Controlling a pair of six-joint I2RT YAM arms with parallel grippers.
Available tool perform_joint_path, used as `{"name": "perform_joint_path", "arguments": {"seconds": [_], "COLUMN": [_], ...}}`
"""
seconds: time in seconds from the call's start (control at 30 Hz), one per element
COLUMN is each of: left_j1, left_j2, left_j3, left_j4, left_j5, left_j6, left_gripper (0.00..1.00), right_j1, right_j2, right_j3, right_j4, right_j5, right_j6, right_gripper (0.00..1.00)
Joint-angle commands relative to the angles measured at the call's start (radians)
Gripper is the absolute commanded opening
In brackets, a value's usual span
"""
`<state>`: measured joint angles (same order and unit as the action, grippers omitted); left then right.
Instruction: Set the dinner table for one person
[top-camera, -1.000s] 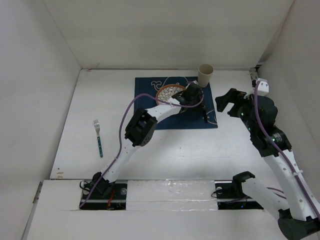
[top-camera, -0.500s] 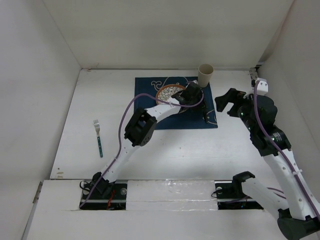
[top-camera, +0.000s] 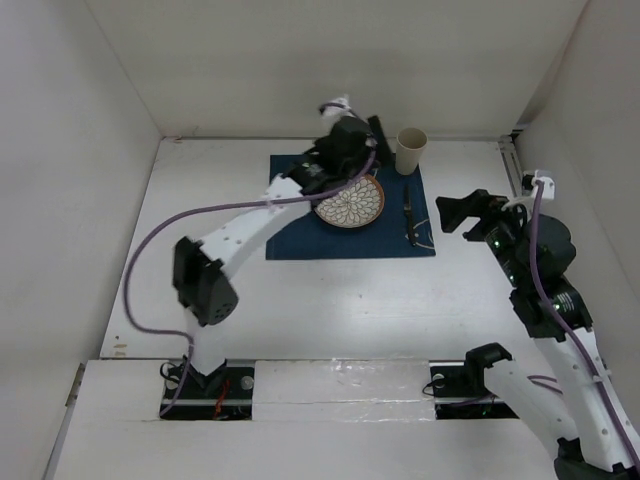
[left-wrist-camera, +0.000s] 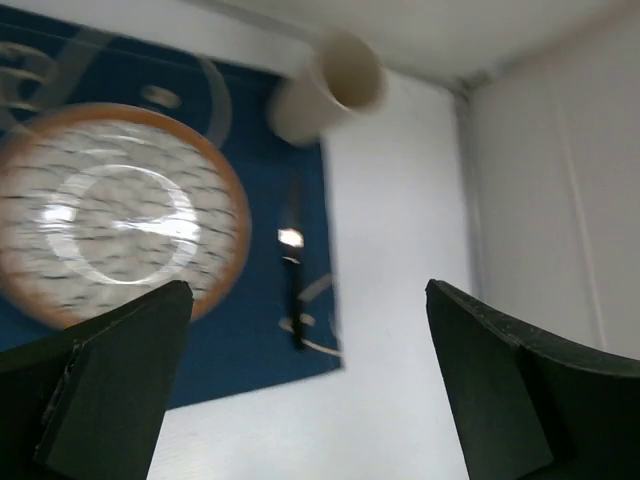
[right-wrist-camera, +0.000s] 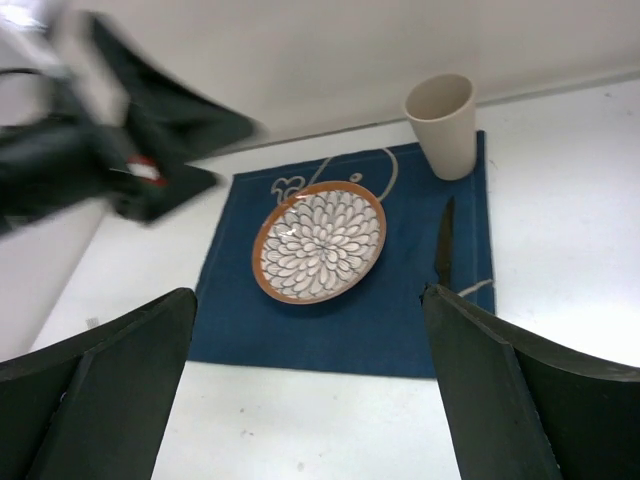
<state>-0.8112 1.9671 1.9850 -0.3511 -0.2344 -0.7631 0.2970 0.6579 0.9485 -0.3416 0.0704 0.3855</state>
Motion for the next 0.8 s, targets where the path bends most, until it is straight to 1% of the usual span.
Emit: {"name": "perform_joint_path", "arguments": {"seconds": [0.0,0.03,0.07,0.1,0.13,0.17,0.2,0.23,0.27,0.3,0.33,0.43,0.47,0.5,0.57,0.7,0.77], "left_j1": [0.174,0.237,0.307,0.455,0.534,0.605,0.665,0.752,0.783,0.808,0.855,0.917,0.964,0.989,1.014,1.014,1.014], "left_j2": [-0.216,-0.258,-0.296,-0.360,-0.388,-0.416,-0.477,-0.511,-0.543,-0.571,-0.611,-0.623,-0.623,-0.613,-0.603,-0.603,-0.603], "left_j3": [-0.188,-0.322,-0.380,-0.435,-0.484,-0.587,-0.642,-0.694,-0.797,-0.840,-0.877,-0.983,-1.006,-1.043,-1.077,-1.137,-1.183], "left_j4": [-0.181,-0.192,-0.231,-0.258,-0.285,-0.304,-0.304,-0.287,-0.260,-0.220,-0.219,-0.233,-0.244,-0.244,-0.209,-0.163,-0.128], "left_j5": [-0.353,-0.353,-0.341,-0.307,-0.280,-0.249,-0.214,-0.191,-0.172,-0.158,-0.140,-0.137,-0.137,-0.125,-0.076,-0.017,0.007], "left_j6": [0.007,-0.008,-0.060,-0.092,-0.122,-0.143,-0.166,-0.166,-0.154,-0.154,-0.169,-0.170,-0.170,-0.159,-0.130,-0.117,-0.093], "left_gripper": [1.00,1.00,1.00,1.00,1.00,1.00,1.00,1.00,1.00,1.00,1.00,1.00,1.00,1.00,1.00,1.00,0.98], "right_j1": [-0.007,-0.007,0.002,0.016,0.025,0.045,0.059,0.071,0.082,0.103,0.112,0.136,0.149,0.149,0.169,0.179,0.179], "right_j2": [0.020,0.035,0.054,0.065,0.077,0.091,0.120,0.135,0.150,0.176,0.187,0.230,0.230,0.246,0.258,0.278,0.278], "right_j3": [-0.033,-0.043,-0.077,-0.092,-0.103,-0.103,-0.115,-0.116,-0.116,-0.116,-0.106,-0.096,-0.096,-0.096,-0.096,-0.096,-0.096], "right_j4": [0.110,0.128,0.151,0.200,0.220,0.236,0.266,0.276,0.276,0.289,0.302,0.325,0.325,0.334,0.345,0.345,0.345], "right_j5": [-0.096,-0.115,-0.133,-0.147,-0.156,-0.156,-0.156,-0.146,-0.146,-0.146,-0.133,-0.133,-0.133,-0.133,-0.133,-0.133,-0.142], "right_j6": [0.022,0.035,0.047,0.070,0.081,0.081,0.090,0.090,0.090,0.090,0.090,0.090,0.090,0.090,0.090,0.081,0.081], "right_gripper": [1.00,1.00,1.00,1.00,1.00,1.00,1.00,1.00,1.00,1.00,1.00,1.00,1.00,1.00,1.00,1.00,1.00]}}
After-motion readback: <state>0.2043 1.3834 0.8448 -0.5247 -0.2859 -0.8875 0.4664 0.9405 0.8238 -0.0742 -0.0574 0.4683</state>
